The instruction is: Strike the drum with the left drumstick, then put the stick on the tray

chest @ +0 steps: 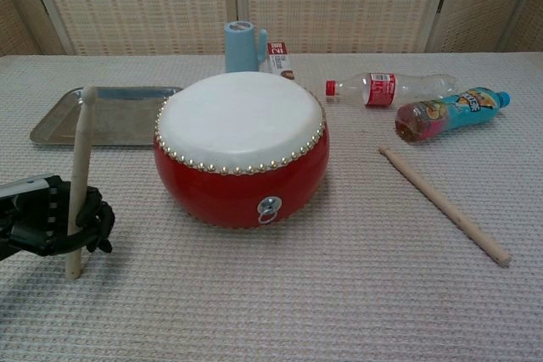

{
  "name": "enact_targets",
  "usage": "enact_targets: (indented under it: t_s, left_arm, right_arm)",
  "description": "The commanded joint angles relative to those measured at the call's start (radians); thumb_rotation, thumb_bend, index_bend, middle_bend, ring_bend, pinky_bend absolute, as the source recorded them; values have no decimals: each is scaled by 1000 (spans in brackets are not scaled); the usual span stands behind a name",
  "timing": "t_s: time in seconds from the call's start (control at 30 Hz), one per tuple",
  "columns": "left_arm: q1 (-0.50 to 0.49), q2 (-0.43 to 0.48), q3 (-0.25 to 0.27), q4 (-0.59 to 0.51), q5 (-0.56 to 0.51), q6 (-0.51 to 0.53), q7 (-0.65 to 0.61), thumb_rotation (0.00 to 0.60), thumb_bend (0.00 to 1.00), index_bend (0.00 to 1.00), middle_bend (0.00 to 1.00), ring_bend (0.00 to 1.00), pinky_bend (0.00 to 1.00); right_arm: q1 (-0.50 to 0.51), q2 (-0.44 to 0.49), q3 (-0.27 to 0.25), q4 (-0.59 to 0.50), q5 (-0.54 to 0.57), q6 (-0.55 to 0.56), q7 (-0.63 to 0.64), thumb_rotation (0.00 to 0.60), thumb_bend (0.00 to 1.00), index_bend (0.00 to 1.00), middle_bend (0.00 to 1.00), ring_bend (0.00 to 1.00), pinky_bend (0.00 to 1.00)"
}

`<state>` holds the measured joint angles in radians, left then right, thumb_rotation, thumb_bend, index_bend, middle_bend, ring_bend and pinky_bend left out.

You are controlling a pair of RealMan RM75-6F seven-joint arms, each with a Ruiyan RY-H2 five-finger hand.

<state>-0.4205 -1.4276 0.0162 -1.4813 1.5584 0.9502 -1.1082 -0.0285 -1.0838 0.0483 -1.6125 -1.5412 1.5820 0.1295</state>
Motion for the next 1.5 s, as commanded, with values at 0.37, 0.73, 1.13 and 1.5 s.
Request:
enact_targets:
  t_s: [0.37,0.73,1.13,1.5]
  left_arm:
    - [-12,-13,30,35,18,41,-27,211,240,709,647,558,388]
    - [-20,-37,48,66,24,60,-8,211,238,799,752,638,470]
    - [-44,-55,88,125,80,82,-62,523,237,910,919,803,704]
    - [-66,-64,105,171,96,110,-154,600,241,950,986,881,837]
  right_arm:
    - [1,1,1,-11,2,-1,-15,600,21,0,55,0,0]
    - [-2,4,2,-21,-3,9,-25,600,21,0,55,0,0]
    - [-2,3,4,-23,-5,13,-29,600,22,0,55,0,0]
    - [-3,1,5,-25,-8,18,-34,600,21,0,55,0,0]
